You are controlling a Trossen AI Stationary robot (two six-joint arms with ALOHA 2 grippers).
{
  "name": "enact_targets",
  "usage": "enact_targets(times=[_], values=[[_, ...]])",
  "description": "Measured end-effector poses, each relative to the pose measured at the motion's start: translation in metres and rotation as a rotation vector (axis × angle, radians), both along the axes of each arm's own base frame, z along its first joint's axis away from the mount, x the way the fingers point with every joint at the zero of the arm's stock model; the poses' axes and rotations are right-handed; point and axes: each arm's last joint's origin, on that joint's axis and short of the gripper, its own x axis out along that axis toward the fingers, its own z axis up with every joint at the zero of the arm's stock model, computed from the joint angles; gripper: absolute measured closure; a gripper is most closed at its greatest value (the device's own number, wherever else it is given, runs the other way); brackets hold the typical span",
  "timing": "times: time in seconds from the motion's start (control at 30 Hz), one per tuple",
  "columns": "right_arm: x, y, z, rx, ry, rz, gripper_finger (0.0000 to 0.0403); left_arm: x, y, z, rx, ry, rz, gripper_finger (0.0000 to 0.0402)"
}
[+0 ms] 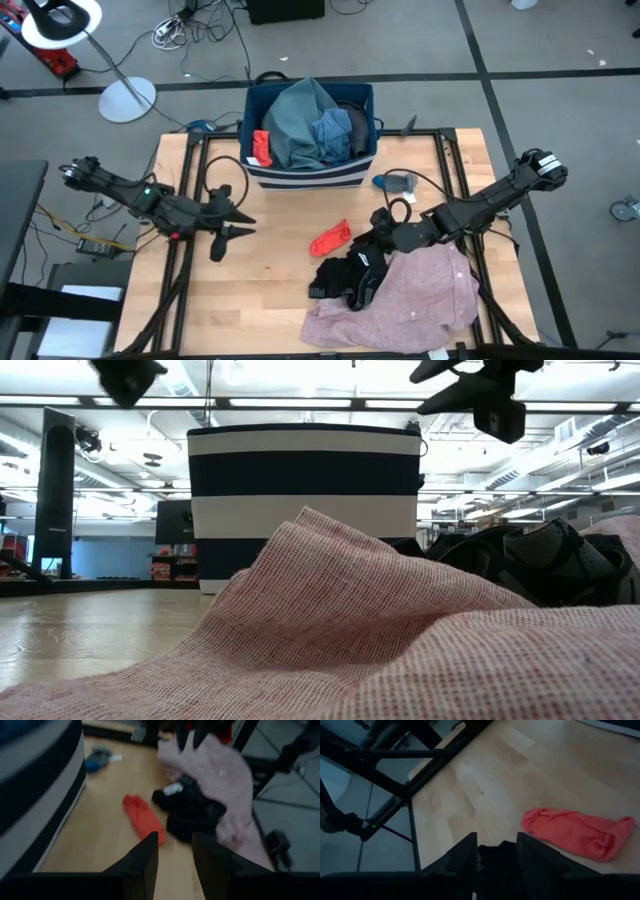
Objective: Sort clothes
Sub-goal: Put the orange sock into the blue bin
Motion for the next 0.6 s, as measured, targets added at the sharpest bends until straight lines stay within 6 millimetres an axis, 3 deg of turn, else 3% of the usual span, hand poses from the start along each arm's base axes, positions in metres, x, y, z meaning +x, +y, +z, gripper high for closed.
enact_targets(times=[0.2, 0.33, 0.47, 0.6], values=[[0.001, -0.004, 0.000, -0.039, 0.004, 0.008, 0.0266, -0.011, 0.004, -0.044, 0.008, 0.059, 0.006, 0.0277], [0.005, -0.014, 0.000, -0.074, 0.009, -0.012, 0.0266, -0.008, 0.003, -0.067, -0.031, 0.054, 0.023, 0.0277], [0.010, -0.031, -0.002, -0.099, 0.031, -0.035, 0.0266, -0.005, 0.002, -0.078, -0.050, 0.013, 0.021, 0.0277], [0.014, -0.047, -0.002, -0.111, 0.048, 0.011, 0.0266, -0.003, 0.001, -0.075, -0.072, -0.034, 0.020, 0.0277]])
